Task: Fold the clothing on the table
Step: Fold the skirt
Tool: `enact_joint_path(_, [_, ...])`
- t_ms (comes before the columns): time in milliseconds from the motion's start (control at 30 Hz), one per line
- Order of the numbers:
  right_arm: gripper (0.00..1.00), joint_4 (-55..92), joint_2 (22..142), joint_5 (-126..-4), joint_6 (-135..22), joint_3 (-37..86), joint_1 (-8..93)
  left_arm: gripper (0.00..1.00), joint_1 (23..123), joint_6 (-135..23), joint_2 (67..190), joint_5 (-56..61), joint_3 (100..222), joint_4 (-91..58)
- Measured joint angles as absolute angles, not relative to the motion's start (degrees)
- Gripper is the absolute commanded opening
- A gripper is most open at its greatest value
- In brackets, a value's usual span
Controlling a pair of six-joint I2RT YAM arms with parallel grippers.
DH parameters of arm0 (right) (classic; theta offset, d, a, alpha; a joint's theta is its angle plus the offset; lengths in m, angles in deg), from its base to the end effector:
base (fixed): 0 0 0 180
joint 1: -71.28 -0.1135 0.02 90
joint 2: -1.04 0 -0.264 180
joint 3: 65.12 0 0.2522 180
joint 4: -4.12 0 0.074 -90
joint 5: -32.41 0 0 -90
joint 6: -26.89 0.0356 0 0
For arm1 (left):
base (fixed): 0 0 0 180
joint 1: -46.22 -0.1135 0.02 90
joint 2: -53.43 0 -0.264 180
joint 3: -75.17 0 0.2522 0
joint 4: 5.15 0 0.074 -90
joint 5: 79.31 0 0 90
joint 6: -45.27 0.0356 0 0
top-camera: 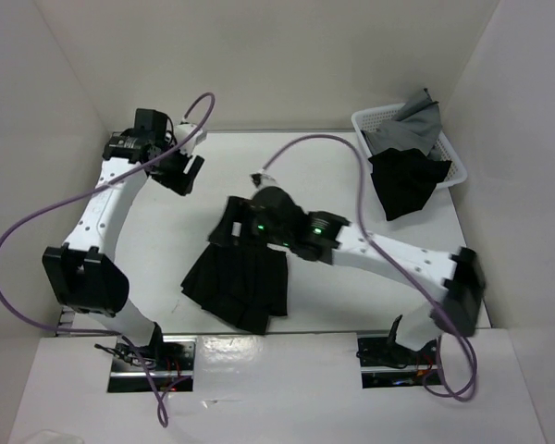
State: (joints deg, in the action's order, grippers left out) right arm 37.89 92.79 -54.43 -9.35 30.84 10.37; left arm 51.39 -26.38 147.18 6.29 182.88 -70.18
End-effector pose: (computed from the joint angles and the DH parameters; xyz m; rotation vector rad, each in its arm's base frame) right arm 0.1840 0.3266 0.3418 -0.1067 2.3003 1.0948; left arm 0.3491 -0.0343 0.3526 0.5337 2.3999 0.0059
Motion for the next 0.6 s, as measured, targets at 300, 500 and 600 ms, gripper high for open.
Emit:
enact_joint_path(300, [0.80,42.4,67.5,-49.9,2.3,-1.0,12.9,0.86,68.0,-21.4,139.8,-0.3,172.6,-85.3])
enact_joint_path(500, [0.88,41.3,70.9,-52.0,6.2,-11.0,15.5,0.89,75.8,-24.3,139.3,3.2,157.6,-83.0])
enact_joint_path(600, [0.93,39.2,73.4,-52.4,6.1,-10.9,15.9,0.85,75.1,-25.7,139.4,9.0,153.5,-77.3])
